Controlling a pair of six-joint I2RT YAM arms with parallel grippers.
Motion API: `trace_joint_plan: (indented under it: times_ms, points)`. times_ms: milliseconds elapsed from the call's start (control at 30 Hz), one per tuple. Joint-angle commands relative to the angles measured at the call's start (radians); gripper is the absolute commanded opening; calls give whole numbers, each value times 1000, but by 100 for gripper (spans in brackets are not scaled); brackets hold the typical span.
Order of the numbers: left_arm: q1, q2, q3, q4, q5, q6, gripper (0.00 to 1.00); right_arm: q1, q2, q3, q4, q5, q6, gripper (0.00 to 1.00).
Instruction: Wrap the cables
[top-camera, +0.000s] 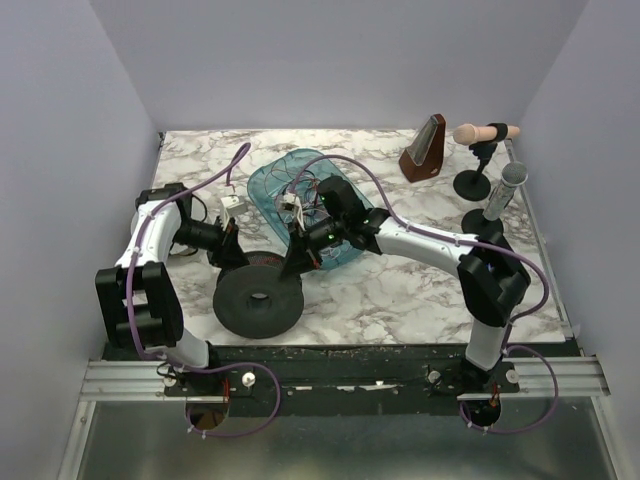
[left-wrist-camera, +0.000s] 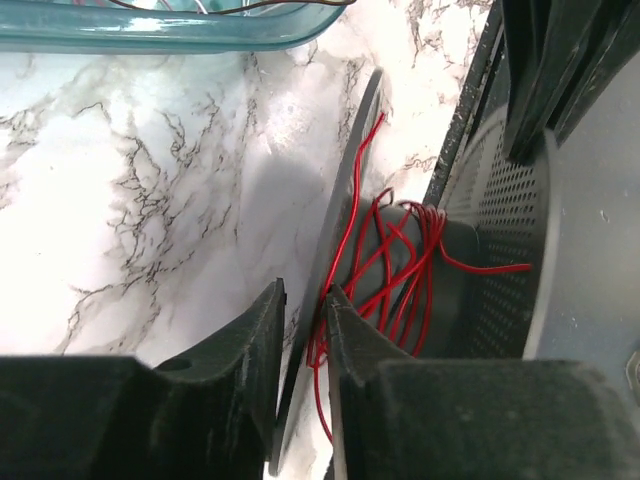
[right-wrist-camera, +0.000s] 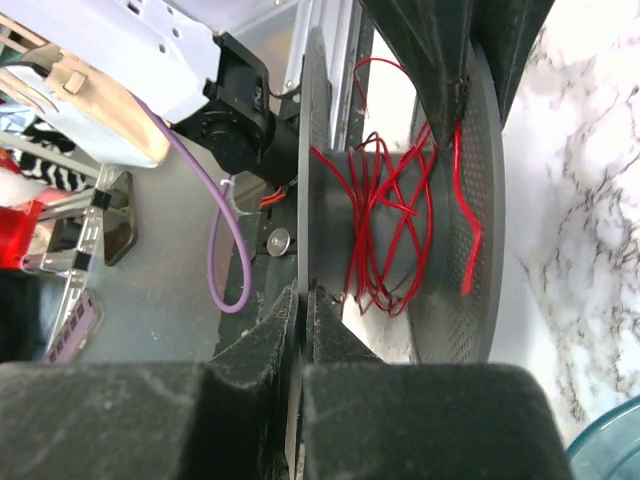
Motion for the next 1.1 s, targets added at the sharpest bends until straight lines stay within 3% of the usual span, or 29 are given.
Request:
trace_joint_plan:
  times_ms: [0, 267, 467, 767, 933, 1067]
  points:
    - [7, 27, 25, -74, -23, 8, 32, 8, 46, 5, 36, -41, 74, 2]
    - [14, 28, 51, 1, -80, -56, 47, 7, 98, 18, 35, 32, 116, 1]
    - [52, -12, 69, 322, -230, -403, 55, 1, 164, 57, 35, 132, 176, 1]
    - [57, -12, 48, 256, -202, -311, 54, -2, 239, 114, 47, 196, 234, 1]
    - [58, -40, 48, 395, -224, -486, 54, -2, 291, 169, 47, 290, 278, 1]
    - [57, -37, 112, 451, -328, -593, 55, -1, 333, 217, 47, 347, 306, 2]
